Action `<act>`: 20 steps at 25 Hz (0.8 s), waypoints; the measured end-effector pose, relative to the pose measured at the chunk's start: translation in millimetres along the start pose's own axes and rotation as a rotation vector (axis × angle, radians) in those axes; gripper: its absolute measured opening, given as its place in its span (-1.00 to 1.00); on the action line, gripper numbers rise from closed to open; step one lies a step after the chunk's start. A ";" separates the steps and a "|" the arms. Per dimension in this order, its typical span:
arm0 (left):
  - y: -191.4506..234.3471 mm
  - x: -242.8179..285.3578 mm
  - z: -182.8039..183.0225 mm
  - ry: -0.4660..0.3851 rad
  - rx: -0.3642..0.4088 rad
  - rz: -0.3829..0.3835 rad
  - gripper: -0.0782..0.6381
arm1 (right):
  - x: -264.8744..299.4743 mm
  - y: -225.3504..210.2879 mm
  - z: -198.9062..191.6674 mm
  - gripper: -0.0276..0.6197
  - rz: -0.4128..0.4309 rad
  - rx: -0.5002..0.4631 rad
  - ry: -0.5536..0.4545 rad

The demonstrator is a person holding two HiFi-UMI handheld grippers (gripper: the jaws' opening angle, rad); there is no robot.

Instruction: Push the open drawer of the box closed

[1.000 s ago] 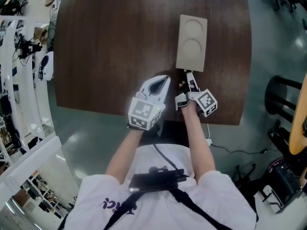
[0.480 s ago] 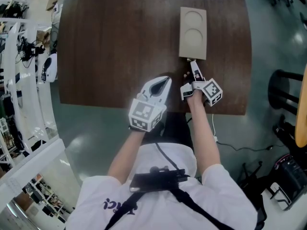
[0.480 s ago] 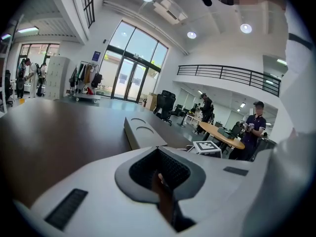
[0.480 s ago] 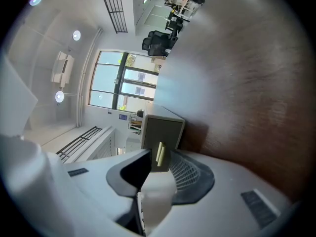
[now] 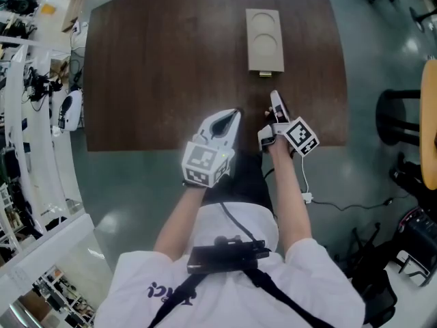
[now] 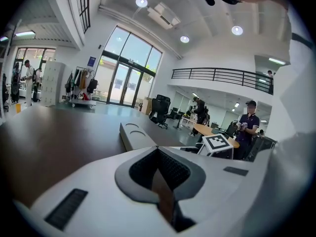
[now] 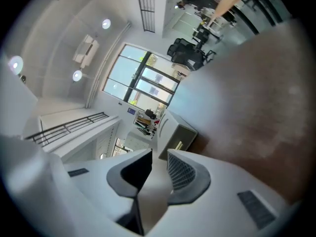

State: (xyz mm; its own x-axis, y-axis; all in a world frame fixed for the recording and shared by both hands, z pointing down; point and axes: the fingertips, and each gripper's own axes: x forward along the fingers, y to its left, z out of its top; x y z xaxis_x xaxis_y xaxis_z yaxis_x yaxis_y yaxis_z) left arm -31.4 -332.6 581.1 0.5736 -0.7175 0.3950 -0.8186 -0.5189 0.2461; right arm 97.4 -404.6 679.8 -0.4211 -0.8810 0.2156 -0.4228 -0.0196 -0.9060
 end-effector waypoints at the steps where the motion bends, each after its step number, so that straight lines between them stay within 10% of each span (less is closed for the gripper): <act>1: -2.3 -4.6 1.8 -0.011 0.008 -0.001 -0.75 | -8.2 8.9 0.8 -0.61 0.008 -0.052 -0.003; 14: -30.8 -79.2 48.1 -0.147 0.120 -0.010 -0.75 | -108.4 138.3 -3.9 -0.71 -0.045 -0.740 -0.088; 20: -38.9 -106.4 57.0 -0.190 0.129 -0.014 -0.75 | -141.7 185.8 -20.6 -0.79 -0.014 -0.900 -0.121</act>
State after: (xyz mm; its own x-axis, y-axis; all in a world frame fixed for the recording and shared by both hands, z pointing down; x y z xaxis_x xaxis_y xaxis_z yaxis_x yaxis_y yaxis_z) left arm -59.0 -262.5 479.0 0.5902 -0.7781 0.2151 -0.8070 -0.5761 0.1301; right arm 62.0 -273.6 488.4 -0.3458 -0.9280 0.1390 -0.9156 0.3013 -0.2662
